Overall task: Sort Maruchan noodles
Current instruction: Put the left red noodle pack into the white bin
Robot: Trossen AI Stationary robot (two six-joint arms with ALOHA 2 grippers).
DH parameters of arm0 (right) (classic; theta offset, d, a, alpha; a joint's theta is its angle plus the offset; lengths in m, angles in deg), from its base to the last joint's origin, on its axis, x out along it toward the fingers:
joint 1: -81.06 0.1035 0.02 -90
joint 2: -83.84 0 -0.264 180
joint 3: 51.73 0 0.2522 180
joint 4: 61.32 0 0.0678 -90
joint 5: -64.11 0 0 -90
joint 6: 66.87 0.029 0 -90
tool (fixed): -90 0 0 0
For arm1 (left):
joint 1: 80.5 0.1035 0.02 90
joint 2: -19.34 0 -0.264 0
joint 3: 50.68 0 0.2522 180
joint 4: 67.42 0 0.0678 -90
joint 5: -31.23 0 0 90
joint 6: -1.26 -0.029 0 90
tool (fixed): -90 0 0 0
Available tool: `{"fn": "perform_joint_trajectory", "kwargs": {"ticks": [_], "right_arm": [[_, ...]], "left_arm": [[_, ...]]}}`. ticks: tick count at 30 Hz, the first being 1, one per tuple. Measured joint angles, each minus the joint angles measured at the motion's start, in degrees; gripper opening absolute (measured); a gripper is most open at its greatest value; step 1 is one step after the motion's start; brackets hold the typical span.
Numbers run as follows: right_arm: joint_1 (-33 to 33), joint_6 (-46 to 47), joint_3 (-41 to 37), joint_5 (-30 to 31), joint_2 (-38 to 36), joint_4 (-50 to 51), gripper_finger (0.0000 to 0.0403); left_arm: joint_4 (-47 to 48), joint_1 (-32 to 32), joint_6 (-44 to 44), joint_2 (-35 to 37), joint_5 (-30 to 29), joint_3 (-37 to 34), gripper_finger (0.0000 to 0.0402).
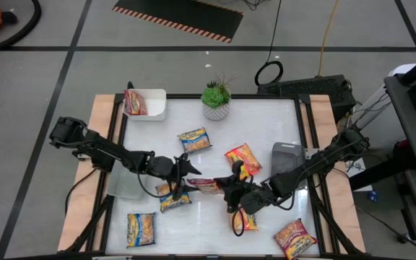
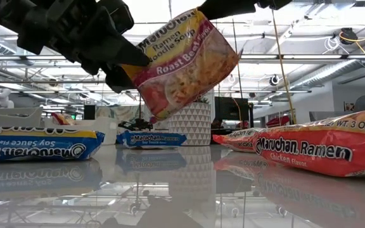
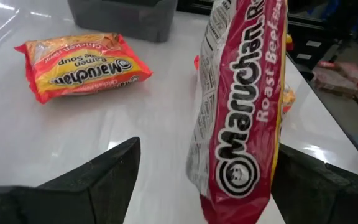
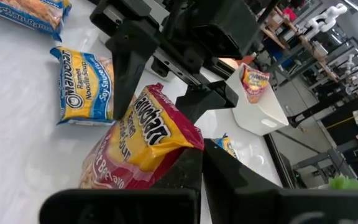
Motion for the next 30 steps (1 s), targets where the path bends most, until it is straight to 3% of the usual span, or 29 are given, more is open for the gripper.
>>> {"fn": "perform_joint_trajectory", "kwargs": {"ticks": [16, 24, 30], "right_arm": [[0.0, -2.34, 0.0, 3.45, 0.04, -0.47, 0.0], [0.07, -3.36, 0.0, 3.8, 0.02, -0.49, 0.0007], [0.17, -6.28, 0.0, 9.63, -0.08, -0.56, 0.0051]], "left_arm": [[-0.62, 1.26, -3.72, 0.0, -0.37, 0.02, 0.0111], [-0.53, 4.88, -4.75, 0.44, 2.96, 0.02, 0.0086], [-0.53, 6.22, -4.95, 0.44, 7.11, 0.02, 0.0085]]}}
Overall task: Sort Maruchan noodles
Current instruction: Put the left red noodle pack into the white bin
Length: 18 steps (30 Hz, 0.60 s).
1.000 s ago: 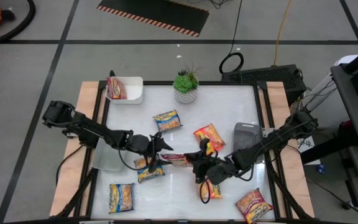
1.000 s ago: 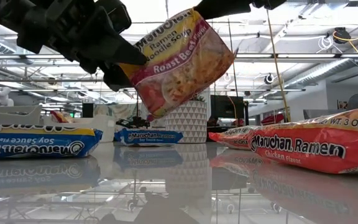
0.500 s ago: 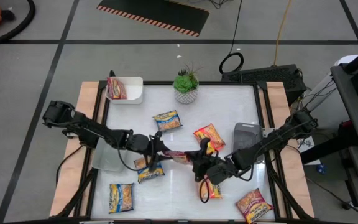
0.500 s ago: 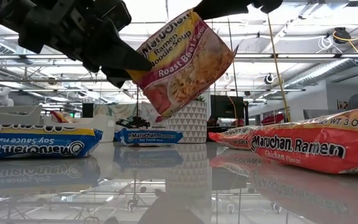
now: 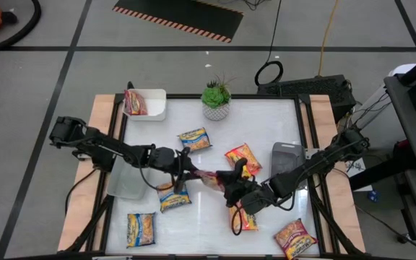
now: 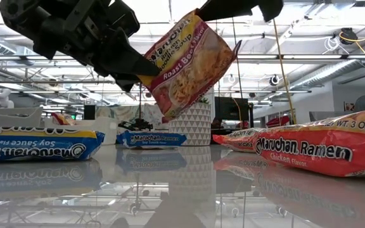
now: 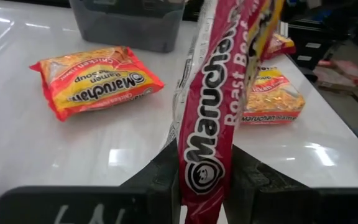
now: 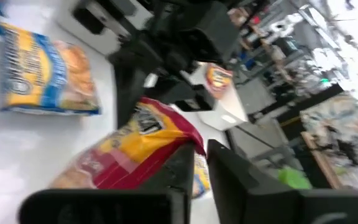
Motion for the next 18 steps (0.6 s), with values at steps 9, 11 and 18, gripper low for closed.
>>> {"fn": "perform_joint_trajectory", "kwargs": {"ticks": [9, 11, 18], "right_arm": [[-0.41, -1.16, 0.0, 1.22, -6.33, 0.41, 0.0133], [-0.41, -1.14, 0.0, 1.26, -8.22, 0.54, 0.0142], [-0.01, -2.09, 0.0, 1.3, -13.69, 0.98, 0.0143]], "left_arm": [[0.13, 3.34, -0.87, 0.0, 1.87, 0.0, 0.0085], [0.11, 4.5, -1.56, 0.0, 1.81, 0.0, 0.0085], [1.06, 10.36, -2.55, 1.67, 3.25, 0.0, 0.0085]]}}
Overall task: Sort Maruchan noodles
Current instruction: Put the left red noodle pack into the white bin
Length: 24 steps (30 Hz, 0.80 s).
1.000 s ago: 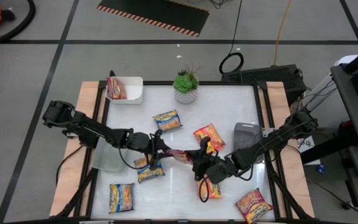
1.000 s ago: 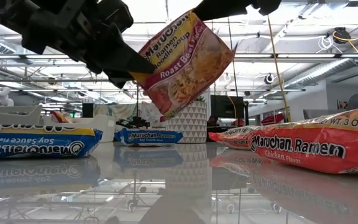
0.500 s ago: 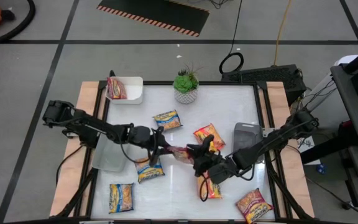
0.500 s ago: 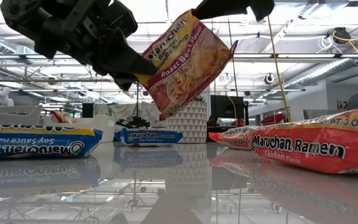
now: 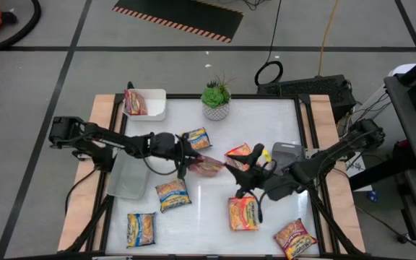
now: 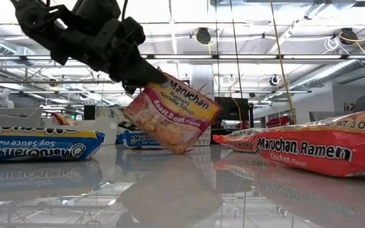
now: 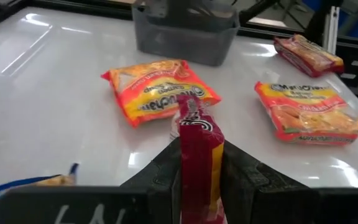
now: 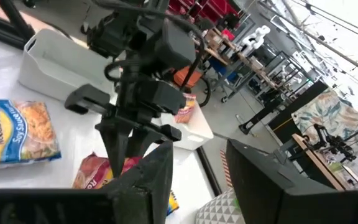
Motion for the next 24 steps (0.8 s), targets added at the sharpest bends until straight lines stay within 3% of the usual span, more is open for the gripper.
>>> {"fn": "perform_joint_trajectory", "kwargs": {"ticks": [6, 12, 24], "right_arm": [[-0.01, -2.76, 0.0, 0.72, -2.17, 0.36, 0.0143], [-0.12, -7.26, 0.0, 7.64, -2.55, -0.07, 0.0143], [0.63, -8.85, -0.19, 17.27, -2.54, -0.53, 0.0143]], "left_arm": [[3.19, 5.35, -4.04, 2.95, 4.47, -0.02, 0.008], [4.88, 10.48, -5.6, 6.76, 4.27, -0.02, 0.008], [5.97, 18.21, -9.54, 15.29, -7.37, -0.02, 0.008]]}}
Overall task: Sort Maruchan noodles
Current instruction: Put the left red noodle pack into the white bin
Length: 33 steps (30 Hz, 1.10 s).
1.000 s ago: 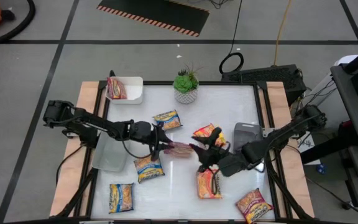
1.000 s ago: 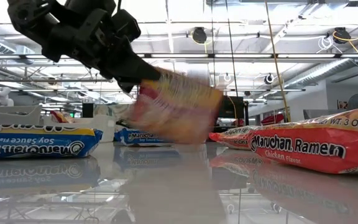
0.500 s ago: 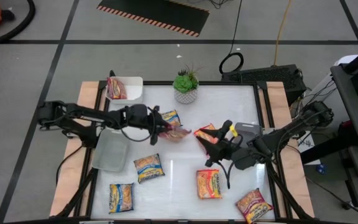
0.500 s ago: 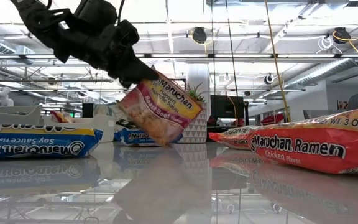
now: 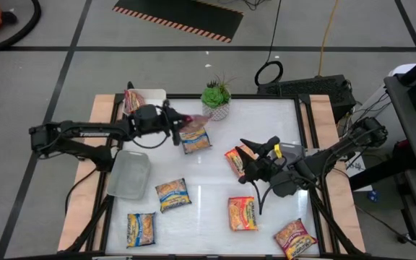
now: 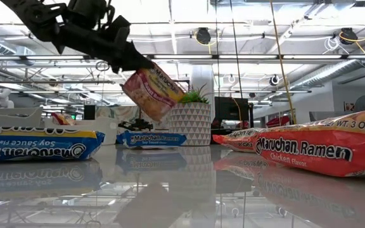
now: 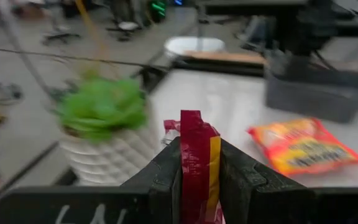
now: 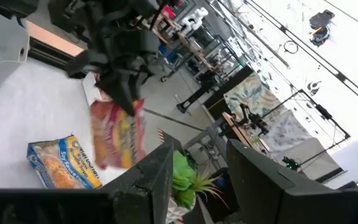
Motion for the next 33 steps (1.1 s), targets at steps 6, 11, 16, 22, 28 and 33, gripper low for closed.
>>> {"fn": "perform_joint_trajectory", "kwargs": {"ticks": [6, 11, 16, 22, 28, 33], "right_arm": [[1.11, 0.79, -1.52, 2.2, 0.05, 0.13, 0.0143], [1.74, 2.8, -2.17, 3.8, -0.02, 0.07, 0.0144], [3.76, 3.84, -2.21, 5.46, -0.1, 0.02, 0.0144], [6.74, 4.17, -2.21, 9.64, -0.1, 0.03, 0.0144], [7.93, 4.0, -2.21, 11.23, -0.1, 0.0, 0.0144], [8.02, 4.22, -2.21, 11.21, -0.1, -0.01, 0.0144]], "left_arm": [[2.29, 3.36, -0.68, 4.78, -9.76, 0.0, 0.008], [5.29, 5.22, -2.14, 6.47, -17.72, 0.0, 0.008], [6.02, 7.57, -1.16, 6.46, -22.86, 0.0, 0.008], [6.1, 9.77, 0.11, 6.46, -31.48, 0.0, 0.008], [6.97, 10.98, 0.39, 6.45, -40.18, 0.0, 0.008], [6.26, 10.99, -3.58, 5.91, -46.62, 0.0, 0.008]]}}
